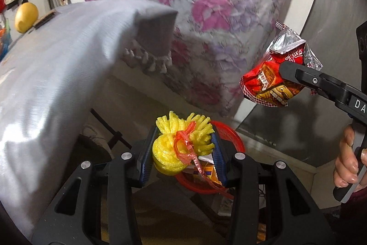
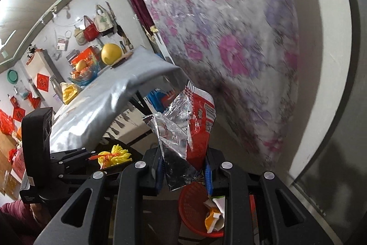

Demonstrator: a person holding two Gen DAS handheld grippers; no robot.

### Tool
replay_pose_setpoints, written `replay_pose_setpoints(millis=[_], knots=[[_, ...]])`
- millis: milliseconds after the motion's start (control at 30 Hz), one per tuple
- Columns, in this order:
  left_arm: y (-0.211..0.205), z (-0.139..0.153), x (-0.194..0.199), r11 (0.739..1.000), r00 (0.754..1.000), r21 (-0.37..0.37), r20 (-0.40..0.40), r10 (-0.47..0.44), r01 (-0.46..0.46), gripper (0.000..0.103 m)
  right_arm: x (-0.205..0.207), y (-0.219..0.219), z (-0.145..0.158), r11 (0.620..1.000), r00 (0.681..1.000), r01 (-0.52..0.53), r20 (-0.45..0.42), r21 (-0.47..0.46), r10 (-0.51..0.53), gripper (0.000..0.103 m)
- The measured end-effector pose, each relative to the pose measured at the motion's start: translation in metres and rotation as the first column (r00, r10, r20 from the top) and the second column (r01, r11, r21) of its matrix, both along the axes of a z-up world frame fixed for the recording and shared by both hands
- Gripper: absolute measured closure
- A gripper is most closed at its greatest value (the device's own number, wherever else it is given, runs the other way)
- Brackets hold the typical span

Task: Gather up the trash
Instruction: 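Carry the yellow mesh bag and red chip bag over the red basket, then open the left gripper to drop the yellow mesh bag into the basket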

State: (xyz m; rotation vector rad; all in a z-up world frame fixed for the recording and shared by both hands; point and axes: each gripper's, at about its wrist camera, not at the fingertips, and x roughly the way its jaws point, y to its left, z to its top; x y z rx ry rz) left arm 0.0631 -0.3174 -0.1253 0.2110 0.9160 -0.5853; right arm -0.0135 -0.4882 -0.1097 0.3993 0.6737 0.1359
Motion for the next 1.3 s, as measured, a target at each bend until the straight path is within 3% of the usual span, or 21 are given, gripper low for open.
replay_pose_setpoints(millis=[433, 667, 867, 1067, 1133, 1200, 1300], knots=[[-0.044, -0.071, 0.025, 0.994, 0.982, 0.039, -0.163, -0.096, 0.103, 0.058, 0.002, -0.021, -0.017, 0.998, 0.999, 0.045, -0.022, 0.048, -0.044, 0.075], [-0.062, -0.125, 0.051, 0.992, 0.951, 0.070, -0.300, -0.077, 0.102, 0.058, 0.001, -0.026, -0.019, 0.997, 0.998, 0.055, -0.021, 0.058, -0.054, 0.075], [-0.072, -0.171, 0.060, 0.980, 0.920, 0.160, -0.388, -0.050, 0.121, 0.058, 0.000, -0.029, -0.020, 0.996, 0.998, 0.064, -0.020, 0.067, -0.063, 0.075], [-0.079, -0.189, 0.062, 0.971, 0.897, 0.178, -0.437, -0.067, 0.159, 0.056, 0.001, -0.029, -0.021, 0.996, 0.998, 0.060, -0.021, 0.074, -0.058, 0.075], [-0.078, -0.194, 0.064, 0.970, 0.889, 0.182, -0.454, -0.065, 0.164, 0.047, 0.001, -0.029, -0.021, 0.995, 0.998, 0.057, -0.021, 0.077, -0.056, 0.075], [-0.076, -0.196, 0.066, 0.968, 0.887, 0.197, -0.460, -0.048, 0.155, 0.028, 0.000, -0.030, -0.021, 0.995, 0.998, 0.057, -0.020, 0.080, -0.056, 0.075], [-0.074, -0.193, 0.065, 0.968, 0.892, 0.206, -0.450, -0.038, 0.146, 0.020, 0.000, -0.031, -0.020, 0.995, 0.998, 0.057, -0.017, 0.084, -0.056, 0.075]])
